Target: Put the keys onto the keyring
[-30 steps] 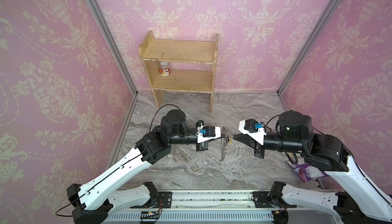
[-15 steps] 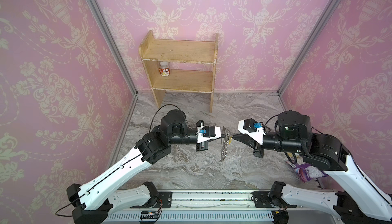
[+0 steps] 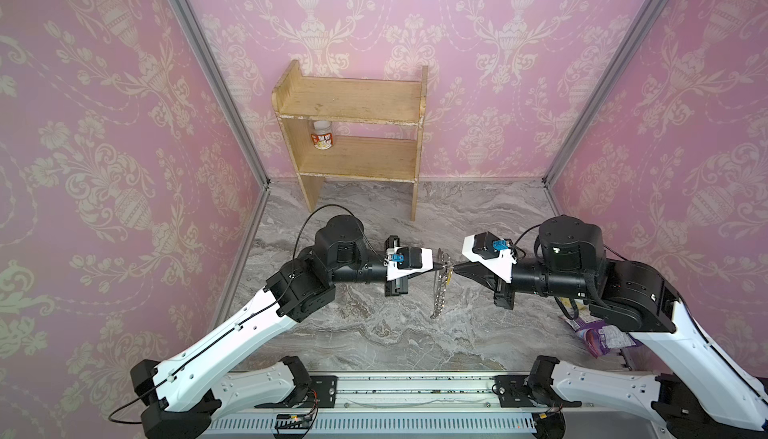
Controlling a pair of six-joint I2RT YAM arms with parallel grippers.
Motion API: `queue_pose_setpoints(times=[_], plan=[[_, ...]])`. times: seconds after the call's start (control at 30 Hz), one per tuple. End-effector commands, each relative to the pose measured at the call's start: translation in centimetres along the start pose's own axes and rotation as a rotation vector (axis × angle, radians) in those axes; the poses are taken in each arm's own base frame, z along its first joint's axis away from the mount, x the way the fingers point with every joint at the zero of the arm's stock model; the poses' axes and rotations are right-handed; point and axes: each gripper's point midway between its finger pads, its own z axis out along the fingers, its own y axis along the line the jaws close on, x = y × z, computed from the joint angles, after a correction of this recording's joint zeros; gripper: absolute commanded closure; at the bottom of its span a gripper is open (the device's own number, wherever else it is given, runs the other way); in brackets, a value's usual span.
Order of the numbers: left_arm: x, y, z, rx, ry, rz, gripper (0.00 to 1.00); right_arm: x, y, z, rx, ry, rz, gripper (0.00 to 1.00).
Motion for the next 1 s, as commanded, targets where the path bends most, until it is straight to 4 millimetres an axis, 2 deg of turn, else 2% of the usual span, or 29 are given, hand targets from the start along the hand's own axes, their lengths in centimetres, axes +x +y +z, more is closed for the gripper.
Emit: queue_pose_setpoints(times=[0.0, 0.5, 0.77, 0.97], plan=[[-2.0, -0.7, -0.7, 0.02, -0.062, 0.031, 1.0, -0.6, -0.7, -0.3, 0.04, -0.015, 0.0, 1.0], [-1.6, -0.6, -0.6, 0.012, -0.05, 0.028, 1.0, -1.2, -1.1, -1.5, 0.077, -0.05, -0.007, 1.0], [-1.5, -0.4, -0.5, 0.001, -0.047, 0.03, 1.0, -1.2, -0.5, -1.7, 0.048, -0.056, -0.015, 1.0], [-0.9, -0.6, -0.2, 0.029, -0.045, -0.057, 1.0, -0.5, -0.1, -2.5, 0.044, -0.046, 0.006, 1.0]])
